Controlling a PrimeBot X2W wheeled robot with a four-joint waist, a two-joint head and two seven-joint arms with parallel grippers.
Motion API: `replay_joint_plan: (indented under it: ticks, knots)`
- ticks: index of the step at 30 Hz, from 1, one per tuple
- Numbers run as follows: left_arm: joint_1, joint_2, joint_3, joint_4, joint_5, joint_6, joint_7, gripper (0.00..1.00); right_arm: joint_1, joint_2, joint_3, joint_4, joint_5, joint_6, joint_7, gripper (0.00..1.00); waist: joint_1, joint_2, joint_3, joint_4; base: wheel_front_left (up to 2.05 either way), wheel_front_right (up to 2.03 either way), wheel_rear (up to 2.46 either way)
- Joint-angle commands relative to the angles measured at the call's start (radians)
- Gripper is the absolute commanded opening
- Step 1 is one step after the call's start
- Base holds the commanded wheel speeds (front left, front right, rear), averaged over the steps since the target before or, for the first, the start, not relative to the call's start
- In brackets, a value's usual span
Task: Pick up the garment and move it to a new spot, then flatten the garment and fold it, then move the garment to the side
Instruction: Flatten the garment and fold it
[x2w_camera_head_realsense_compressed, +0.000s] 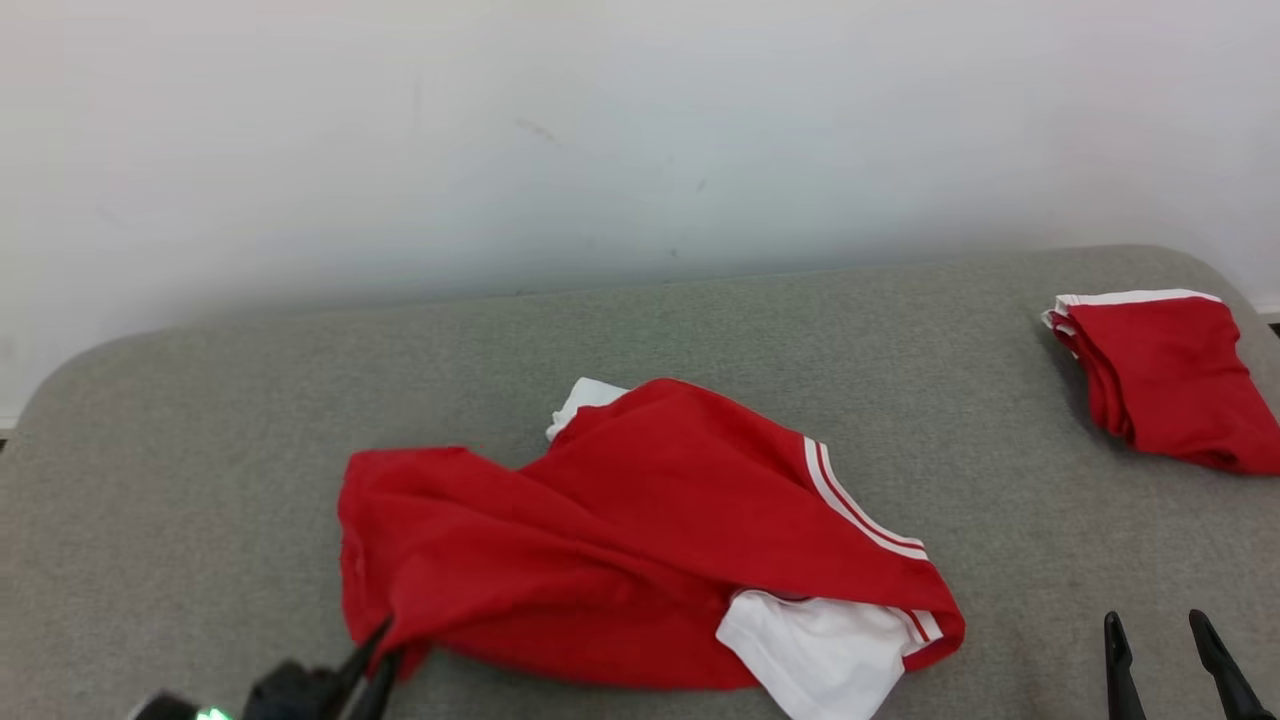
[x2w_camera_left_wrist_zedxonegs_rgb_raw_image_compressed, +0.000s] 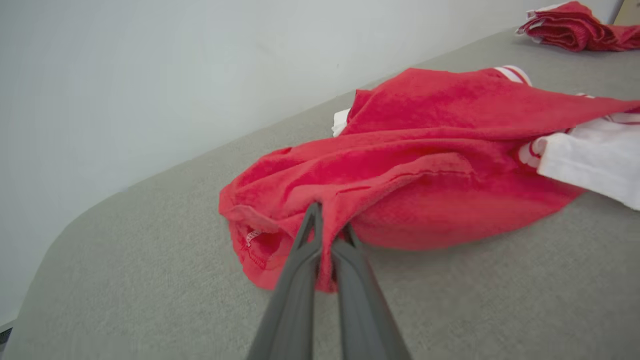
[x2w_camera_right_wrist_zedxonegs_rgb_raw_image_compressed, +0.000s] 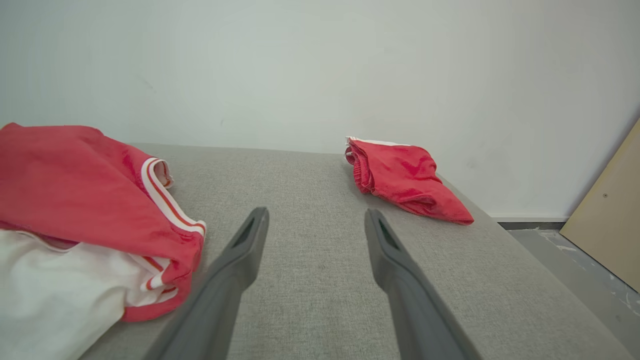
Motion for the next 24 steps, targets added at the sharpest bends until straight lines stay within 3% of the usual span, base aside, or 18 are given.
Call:
replay_joint_plan:
  ticks: [1, 7, 10, 13, 14, 15, 16, 21, 24]
  knots:
    - [0.039, 0.012, -0.001, -0.011, -0.007, 0.013, -0.005, 0.00, 0.012, -0.002, -0.002, -0.005, 0.005, -0.002, -0.003, 1.00, 0.0000, 0.0000, -0.002, 0.012, 0.00, 0.00, 0.00]
    - [0.164, -0.032, -0.027, 0.005, -0.030, 0.048, -0.068, 0.00, 0.012, -0.002, 0.001, -0.002, -0.010, -0.002, -0.003, 1.00, 0.0000, 0.0000, -0.001, 0.036, 0.00, 0.00, 0.00]
    - [0.192, -0.069, -0.048, 0.045, -0.043, 0.042, -0.098, 0.00, 0.009, -0.002, 0.002, -0.001, -0.014, -0.002, -0.003, 1.00, 0.0000, 0.0000, -0.002, 0.044, 0.00, 0.00, 0.00]
    - [0.206, -0.097, -0.068, 0.107, -0.049, 0.024, -0.118, 0.29, 0.011, -0.002, 0.009, 0.003, -0.020, -0.002, -0.003, 1.00, 0.0000, 0.0000, -0.003, 0.050, 0.00, 0.00, 0.00]
    - [0.205, -0.103, -0.074, 0.129, -0.047, 0.018, -0.125, 0.44, 0.011, -0.002, 0.010, 0.005, -0.021, -0.002, -0.003, 1.00, 0.0000, 0.0000, -0.003, 0.051, 0.00, 0.00, 0.00]
    - [0.204, -0.113, -0.077, 0.149, -0.051, 0.009, -0.130, 0.81, 0.012, -0.002, 0.012, 0.007, -0.020, -0.002, -0.003, 1.00, 0.0000, 0.0000, -0.003, 0.052, 0.00, 0.00, 0.00]
    - [0.200, -0.126, -0.079, 0.170, -0.059, 0.001, -0.136, 1.00, 0.011, -0.002, 0.014, 0.008, -0.020, -0.002, -0.003, 1.00, 0.0000, 0.0000, -0.003, 0.053, 0.00, 0.00, 0.00]
    - [0.207, -0.142, -0.066, 0.247, -0.118, -0.038, -0.129, 1.00, 0.006, -0.002, 0.019, 0.012, -0.016, -0.002, -0.003, 1.00, 0.0000, 0.0000, -0.003, 0.049, 0.00, 0.00, 0.00]
    - [0.231, -0.122, -0.023, 0.270, -0.160, -0.012, -0.122, 1.00, 0.008, -0.002, 0.017, 0.008, -0.013, -0.002, -0.003, 1.00, 0.0000, 0.0000, -0.003, 0.042, 0.00, 0.00, 0.00]
